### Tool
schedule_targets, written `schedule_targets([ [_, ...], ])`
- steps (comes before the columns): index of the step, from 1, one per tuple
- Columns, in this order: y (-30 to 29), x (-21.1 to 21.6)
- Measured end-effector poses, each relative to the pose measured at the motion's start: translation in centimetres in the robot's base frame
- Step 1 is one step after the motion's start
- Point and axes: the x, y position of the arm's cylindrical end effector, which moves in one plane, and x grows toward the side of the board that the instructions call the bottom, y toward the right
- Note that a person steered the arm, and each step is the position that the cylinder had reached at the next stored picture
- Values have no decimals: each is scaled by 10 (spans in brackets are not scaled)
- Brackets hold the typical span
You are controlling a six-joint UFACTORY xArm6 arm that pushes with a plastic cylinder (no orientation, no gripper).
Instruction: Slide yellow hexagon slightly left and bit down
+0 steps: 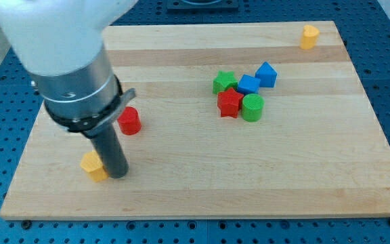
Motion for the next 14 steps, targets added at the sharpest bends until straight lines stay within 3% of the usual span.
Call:
schedule_targets([
  [4, -24, -1],
  [6, -21, -27],
  [11, -53, -13],
  [14, -41, -39],
])
